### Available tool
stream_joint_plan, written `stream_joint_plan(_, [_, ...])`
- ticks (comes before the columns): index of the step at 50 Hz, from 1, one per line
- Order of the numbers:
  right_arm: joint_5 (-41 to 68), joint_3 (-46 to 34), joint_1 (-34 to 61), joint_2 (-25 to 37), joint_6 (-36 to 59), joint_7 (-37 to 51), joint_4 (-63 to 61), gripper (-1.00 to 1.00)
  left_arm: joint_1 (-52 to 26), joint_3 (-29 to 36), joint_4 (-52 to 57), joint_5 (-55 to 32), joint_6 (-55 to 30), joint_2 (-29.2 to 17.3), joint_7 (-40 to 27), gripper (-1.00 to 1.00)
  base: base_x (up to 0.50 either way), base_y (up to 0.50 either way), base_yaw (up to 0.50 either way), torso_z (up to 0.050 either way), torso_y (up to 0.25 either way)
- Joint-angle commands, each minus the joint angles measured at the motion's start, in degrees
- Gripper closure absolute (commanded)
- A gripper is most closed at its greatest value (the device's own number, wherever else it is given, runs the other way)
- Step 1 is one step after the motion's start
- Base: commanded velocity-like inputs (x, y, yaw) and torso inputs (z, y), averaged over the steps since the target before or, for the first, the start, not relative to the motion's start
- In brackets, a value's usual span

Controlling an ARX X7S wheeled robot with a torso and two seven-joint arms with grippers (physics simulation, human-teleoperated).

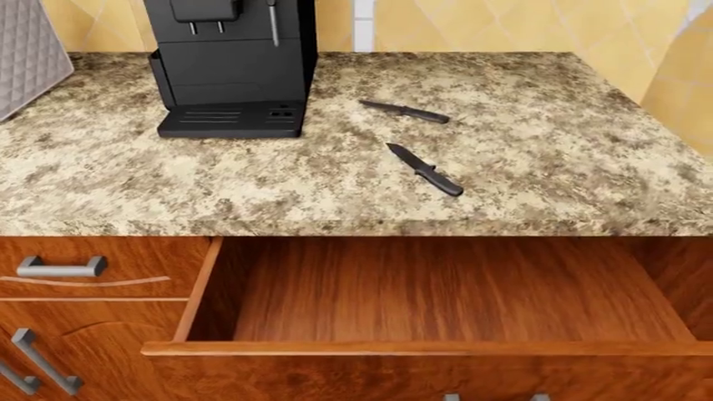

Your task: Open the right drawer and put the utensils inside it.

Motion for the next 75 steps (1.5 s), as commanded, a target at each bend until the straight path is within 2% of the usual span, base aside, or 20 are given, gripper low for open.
stream_joint_plan(1, [-2.17,-2.06,3.09,-1.07,0.87,-2.38,3.31,-1.0,0.23,-1.14,0.17,-0.44,0.13,0.84,0.67,-1.0,0.05,-0.14,0.0,0.0,0.0])
stream_joint_plan(24, [-1.74,-2.77,2.72,-0.57,1.8,-3.17,1.38,-1.0,0.33,-2.31,0.29,-0.8,0.22,1.95,1.61,-1.0,0.08,-0.14,0.0,0.0,0.0])
stream_joint_plan(41, [-2.23,-3.57,3.07,-0.7,1.99,-4.16,1.17,-1.0,1.46,-7.94,0.7,-2.98,0.78,5.58,4.68,-1.0,0.19,-0.14,0.0,0.0,0.001])
stream_joint_plan(75, [-1.89,-3.72,2.77,-0.18,2.61,-3.82,-0.08,-1.0,1.14,-6.98,0.6,-2.56,0.69,5.15,4.18,-1.0,0.2,-0.13,0.0,0.0,0.0])
